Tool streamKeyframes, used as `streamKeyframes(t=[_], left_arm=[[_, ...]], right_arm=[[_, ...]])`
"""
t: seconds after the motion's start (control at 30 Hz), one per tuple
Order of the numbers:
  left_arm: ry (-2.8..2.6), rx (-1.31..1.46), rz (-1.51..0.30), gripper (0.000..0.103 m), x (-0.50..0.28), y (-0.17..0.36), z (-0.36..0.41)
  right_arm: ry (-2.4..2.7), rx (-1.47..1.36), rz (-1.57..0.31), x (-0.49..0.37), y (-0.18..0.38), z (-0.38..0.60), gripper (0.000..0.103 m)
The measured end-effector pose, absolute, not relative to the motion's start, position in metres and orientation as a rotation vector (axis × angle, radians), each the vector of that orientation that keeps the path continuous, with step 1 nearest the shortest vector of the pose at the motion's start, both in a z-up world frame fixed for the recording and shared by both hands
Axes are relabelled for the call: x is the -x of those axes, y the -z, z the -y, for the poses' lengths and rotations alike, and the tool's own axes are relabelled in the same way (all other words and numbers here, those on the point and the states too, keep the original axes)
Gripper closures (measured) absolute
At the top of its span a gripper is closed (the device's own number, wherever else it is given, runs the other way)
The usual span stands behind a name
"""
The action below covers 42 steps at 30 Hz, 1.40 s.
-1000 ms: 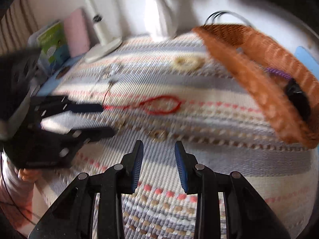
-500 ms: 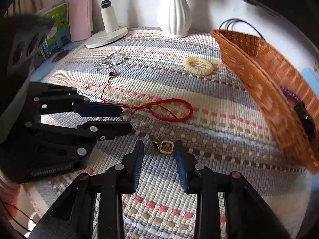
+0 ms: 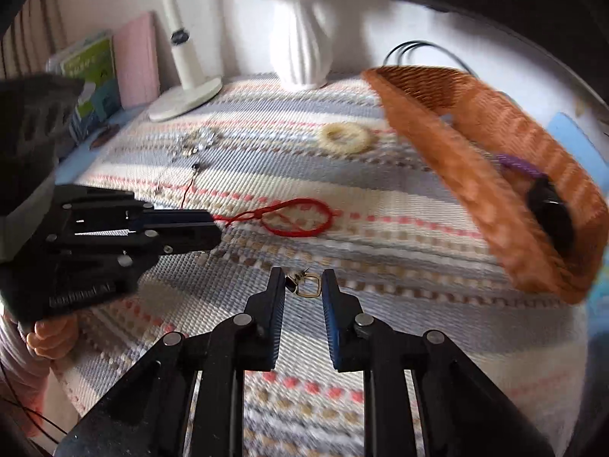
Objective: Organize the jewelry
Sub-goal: 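Carry the gold charm with the right tool while the left tool carries a charm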
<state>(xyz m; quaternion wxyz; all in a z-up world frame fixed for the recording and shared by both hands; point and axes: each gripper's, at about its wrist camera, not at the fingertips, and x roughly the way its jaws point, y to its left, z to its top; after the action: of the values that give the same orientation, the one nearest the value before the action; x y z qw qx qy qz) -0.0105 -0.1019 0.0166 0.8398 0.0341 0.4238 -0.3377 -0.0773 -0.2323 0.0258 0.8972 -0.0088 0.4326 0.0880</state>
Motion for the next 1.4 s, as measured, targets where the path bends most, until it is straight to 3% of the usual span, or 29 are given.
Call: streamKeyframes(t=[0.13,0.4,0.6,0.73,0.97,1.2,1.4], left_arm=[[0.742,-0.06,-0.844,0.092,0.019,-0.043,0.102],[0.836,-0.03,-0.635,0.092,0.027,-0.151,0.13],[0.875,-0.027,-0.544,0.092,-0.004,-0.206,0.18],[0.884,-0.03,-0.551,0.092,-0.037,-0.197,0.225],[0.85,-0.072,-0.669,0.092,-0.093,-0.145,0.29],[0.839,-0.004,-0.859,0.092,-0.137,-0.083,0.296],[0.841,-0.005,-0.892,0.092,-0.143,-0.068,0.3]], right_arm=[[-0.15,-0.004,-0.804,0.099,-0.064,0.251,0.082],[0.001,-0.073,-0.596,0.119,-0.15,0.313,0.082],[0.089,-0.219,-0.55,0.085,-0.171,0.375,0.081],[0.062,-0.368,-0.577,0.045,-0.153,0.412,0.082],[0.154,-0.388,-0.642,-0.009,-0.105,0.439,0.082],[0.169,-0.425,-0.76,-0.023,-0.063,0.45,0.081],[0.167,-0.469,-0.776,-0.022,-0.053,0.462,0.081]])
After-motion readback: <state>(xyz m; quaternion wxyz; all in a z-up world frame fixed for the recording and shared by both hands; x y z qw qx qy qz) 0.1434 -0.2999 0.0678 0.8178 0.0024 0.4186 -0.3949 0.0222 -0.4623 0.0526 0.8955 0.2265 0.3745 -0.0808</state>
